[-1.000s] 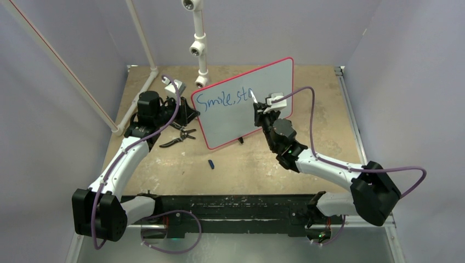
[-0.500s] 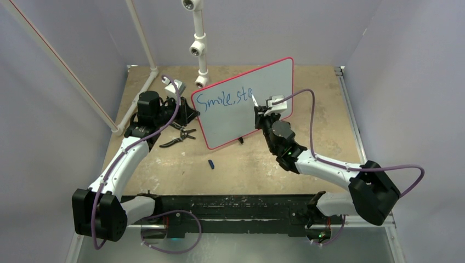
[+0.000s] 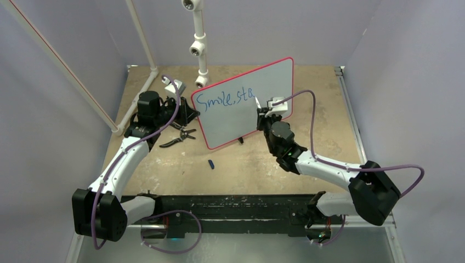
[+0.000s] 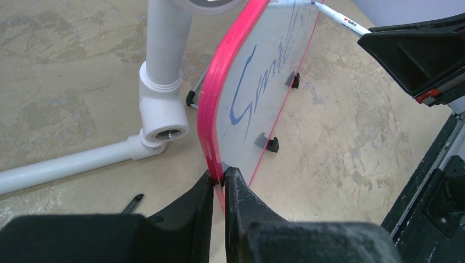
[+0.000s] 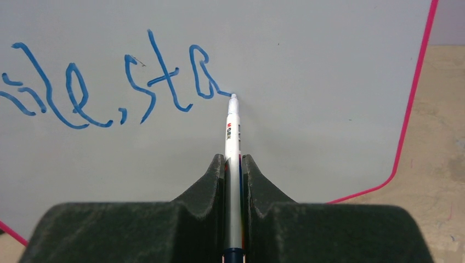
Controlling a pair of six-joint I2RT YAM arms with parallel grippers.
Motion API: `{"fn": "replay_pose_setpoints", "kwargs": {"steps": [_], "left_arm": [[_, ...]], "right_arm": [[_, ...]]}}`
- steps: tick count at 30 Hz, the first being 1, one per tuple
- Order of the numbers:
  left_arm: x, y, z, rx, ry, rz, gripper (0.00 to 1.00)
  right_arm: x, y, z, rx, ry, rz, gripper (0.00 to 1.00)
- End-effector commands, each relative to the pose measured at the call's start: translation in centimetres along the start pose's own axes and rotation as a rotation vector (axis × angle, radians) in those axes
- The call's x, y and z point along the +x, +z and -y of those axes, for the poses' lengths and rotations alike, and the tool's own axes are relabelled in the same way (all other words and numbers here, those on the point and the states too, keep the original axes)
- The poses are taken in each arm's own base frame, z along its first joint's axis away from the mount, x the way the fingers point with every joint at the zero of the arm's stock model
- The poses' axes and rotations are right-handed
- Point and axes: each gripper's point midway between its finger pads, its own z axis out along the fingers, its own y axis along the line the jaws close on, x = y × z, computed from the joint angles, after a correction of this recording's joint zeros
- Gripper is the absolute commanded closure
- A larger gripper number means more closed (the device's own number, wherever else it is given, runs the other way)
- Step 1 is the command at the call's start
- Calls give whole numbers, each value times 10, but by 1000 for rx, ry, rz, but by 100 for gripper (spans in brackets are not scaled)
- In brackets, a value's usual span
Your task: Write a sentence on the whiteboard
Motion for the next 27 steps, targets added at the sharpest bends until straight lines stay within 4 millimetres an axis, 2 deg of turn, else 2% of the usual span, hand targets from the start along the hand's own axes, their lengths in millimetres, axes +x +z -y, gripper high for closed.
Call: {"fn": "replay_pose_setpoints", "kwargs": {"steps": [1, 9, 19, 23, 27], "left_arm": [[-4, 0, 8, 23, 21, 17, 100], [-4, 1, 7, 23, 20, 17, 100], [-4, 0, 8, 25, 21, 18, 100], [-5, 0, 8, 26, 22, 19, 100], [-5, 0, 8, 26, 22, 20, 100]], "right_arm": [[-43, -1, 5, 36, 25, 97, 100], [-61, 0, -5, -15, 27, 145, 100], [-63, 11, -11, -29, 2, 162, 100], [-59, 14, -11, -26, -4, 153, 100], [-45, 15, -9, -20, -11, 121, 100]]}}
